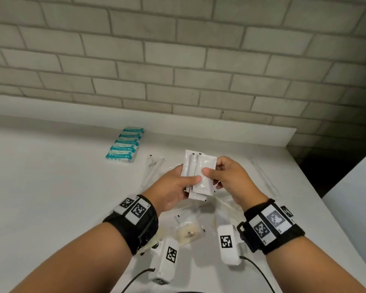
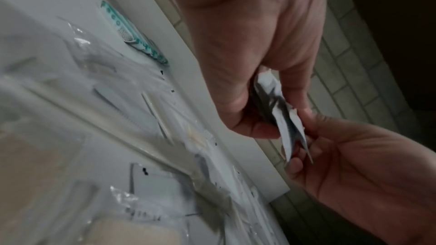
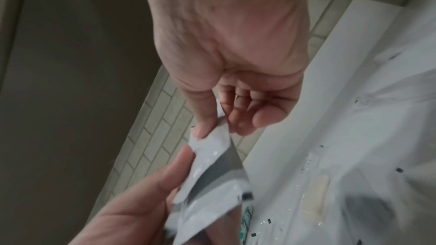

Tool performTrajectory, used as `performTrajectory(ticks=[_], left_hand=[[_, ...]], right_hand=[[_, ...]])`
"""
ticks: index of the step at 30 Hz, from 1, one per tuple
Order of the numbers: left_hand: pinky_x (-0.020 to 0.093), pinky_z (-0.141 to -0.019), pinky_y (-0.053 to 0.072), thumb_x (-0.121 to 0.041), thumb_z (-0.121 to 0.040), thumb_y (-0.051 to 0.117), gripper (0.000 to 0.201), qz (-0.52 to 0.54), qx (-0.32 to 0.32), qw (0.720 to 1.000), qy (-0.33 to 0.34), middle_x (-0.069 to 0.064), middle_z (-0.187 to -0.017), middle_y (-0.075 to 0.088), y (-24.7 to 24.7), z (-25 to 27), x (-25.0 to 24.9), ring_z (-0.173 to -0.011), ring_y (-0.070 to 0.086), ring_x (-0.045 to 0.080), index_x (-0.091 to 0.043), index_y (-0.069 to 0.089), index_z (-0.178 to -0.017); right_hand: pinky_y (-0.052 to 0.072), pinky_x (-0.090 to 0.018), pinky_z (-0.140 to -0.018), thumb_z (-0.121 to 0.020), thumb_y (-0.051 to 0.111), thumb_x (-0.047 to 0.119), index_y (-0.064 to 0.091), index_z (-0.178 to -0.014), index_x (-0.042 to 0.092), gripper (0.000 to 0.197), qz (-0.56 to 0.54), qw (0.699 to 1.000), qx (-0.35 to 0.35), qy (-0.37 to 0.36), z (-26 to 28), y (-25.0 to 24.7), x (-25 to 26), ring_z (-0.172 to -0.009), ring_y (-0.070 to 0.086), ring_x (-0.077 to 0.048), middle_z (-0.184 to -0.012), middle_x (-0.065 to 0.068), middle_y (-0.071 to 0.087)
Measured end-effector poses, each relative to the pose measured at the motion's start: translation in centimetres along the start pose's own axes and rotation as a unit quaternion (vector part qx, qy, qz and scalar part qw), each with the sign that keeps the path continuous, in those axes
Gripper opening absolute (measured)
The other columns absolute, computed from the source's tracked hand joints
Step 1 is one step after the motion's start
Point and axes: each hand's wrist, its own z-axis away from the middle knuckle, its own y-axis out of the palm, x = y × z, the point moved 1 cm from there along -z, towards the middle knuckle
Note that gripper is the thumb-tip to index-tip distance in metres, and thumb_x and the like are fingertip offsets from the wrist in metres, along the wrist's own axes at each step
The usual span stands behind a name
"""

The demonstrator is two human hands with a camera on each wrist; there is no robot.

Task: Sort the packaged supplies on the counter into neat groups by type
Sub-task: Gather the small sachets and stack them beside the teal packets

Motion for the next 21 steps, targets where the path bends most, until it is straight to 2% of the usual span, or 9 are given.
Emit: performTrajectory(ticks=[3, 6, 9, 12, 14, 16, 18, 20, 21], left_hand=[[0.038, -0.080, 0.058, -0.011, -0.087, 0.066, 0.036, 0.010, -0.033, 0.999, -0.014, 0.012, -0.112, 0.071, -1.0, 1.2, -0.4, -0.099, 0.069, 0.026, -0.012, 0.061, -0.123], [0.046, -0.082, 0.058, -0.017, -0.092, 0.061, 0.025, 0.056, -0.066, 0.996, -0.028, 0.009, -0.107, 0.074, -2.4, 2.2, -0.9, -0.097, 0.071, 0.026, -0.015, 0.065, -0.117], [0.055, -0.077, 0.057, -0.023, -0.097, 0.053, 0.031, 0.119, -0.062, 0.990, -0.044, 0.015, -0.115, 0.070, -3.3, 3.1, -1.6, -0.101, 0.069, 0.035, -0.014, 0.061, -0.125], [0.046, -0.075, 0.059, -0.028, -0.098, 0.050, 0.034, 0.122, -0.018, 0.991, -0.049, 0.020, -0.117, 0.068, -3.5, 4.2, -2.2, -0.100, 0.068, 0.039, -0.013, 0.057, -0.128], [0.037, -0.071, 0.061, -0.019, -0.097, 0.053, 0.031, 0.092, 0.003, 0.995, -0.025, 0.019, -0.117, 0.068, -3.8, 4.6, -2.4, -0.101, 0.069, 0.036, -0.013, 0.055, -0.128], [0.032, -0.066, 0.060, -0.010, -0.096, 0.053, 0.030, 0.093, -0.009, 0.996, -0.007, 0.020, -0.115, 0.069, -4.7, 4.7, -2.5, -0.098, 0.070, 0.034, -0.011, 0.053, -0.127], [0.032, -0.065, 0.060, -0.012, -0.098, 0.050, 0.028, 0.115, -0.026, 0.993, -0.004, 0.021, -0.113, 0.069, -5.7, 5.0, -2.7, -0.095, 0.071, 0.034, -0.010, 0.052, -0.125], [0.033, -0.065, 0.061, -0.024, -0.099, 0.048, 0.030, 0.136, -0.035, 0.990, -0.004, 0.021, -0.114, 0.069, -6.5, 5.4, -3.1, -0.098, 0.070, 0.035, -0.010, 0.056, -0.124], [0.033, -0.065, 0.061, -0.030, -0.097, 0.049, 0.033, 0.141, -0.032, 0.989, -0.002, 0.020, -0.115, 0.069, -6.8, 5.6, -3.3, -0.100, 0.069, 0.035, -0.010, 0.059, -0.122]], right_hand=[[0.045, -0.026, -0.055, -0.078, 0.077, 0.017, 0.059, -0.079, 0.015, 0.018, 0.018, 1.000, -0.007, 0.007, 0.3, 0.8, 0.5, -0.058, 0.058, -0.013, -0.068, 0.000, 0.064], [0.043, -0.024, -0.054, -0.079, 0.075, 0.010, 0.055, -0.073, 0.014, 0.021, -0.001, 0.998, -0.058, -0.024, 0.3, 1.3, 1.4, -0.058, 0.056, -0.012, -0.068, 0.000, 0.061], [0.048, -0.023, -0.055, -0.084, 0.069, 0.005, 0.056, -0.081, 0.009, 0.014, -0.068, 0.994, -0.069, -0.048, 0.2, 2.2, 2.9, -0.066, 0.062, -0.015, -0.079, -0.006, 0.067], [0.050, -0.026, -0.055, -0.086, 0.067, 0.004, 0.059, -0.087, 0.010, 0.010, -0.068, 0.997, -0.028, -0.038, 0.2, 4.7, 3.5, -0.069, 0.065, -0.018, -0.086, -0.009, 0.070], [0.049, -0.027, -0.056, -0.086, 0.066, 0.004, 0.060, -0.085, 0.011, 0.010, -0.054, 0.996, -0.055, -0.054, 0.1, 6.1, 3.7, -0.068, 0.062, -0.017, -0.082, -0.005, 0.068], [0.048, -0.030, -0.067, -0.084, 0.066, 0.002, 0.061, -0.082, 0.012, 0.012, -0.089, 0.986, -0.098, -0.100, 0.0, 6.3, 4.0, -0.072, 0.059, -0.016, -0.082, -0.003, 0.065], [0.048, -0.027, -0.083, -0.082, 0.065, -0.005, 0.065, -0.077, 0.016, 0.022, -0.143, 0.972, -0.107, -0.155, 0.0, 6.1, 4.3, -0.092, 0.060, -0.013, -0.104, 0.000, 0.065], [0.041, -0.021, -0.100, -0.079, 0.063, -0.013, 0.069, -0.072, 0.022, 0.036, -0.121, 0.972, -0.065, -0.189, 0.4, 6.6, 4.6, -0.120, 0.052, -0.005, -0.132, 0.007, 0.055], [0.037, -0.017, -0.103, -0.078, 0.063, -0.014, 0.070, -0.070, 0.022, 0.037, -0.083, 0.978, -0.030, -0.191, 0.6, 7.2, 4.6, -0.128, 0.046, -0.001, -0.139, 0.010, 0.049]])
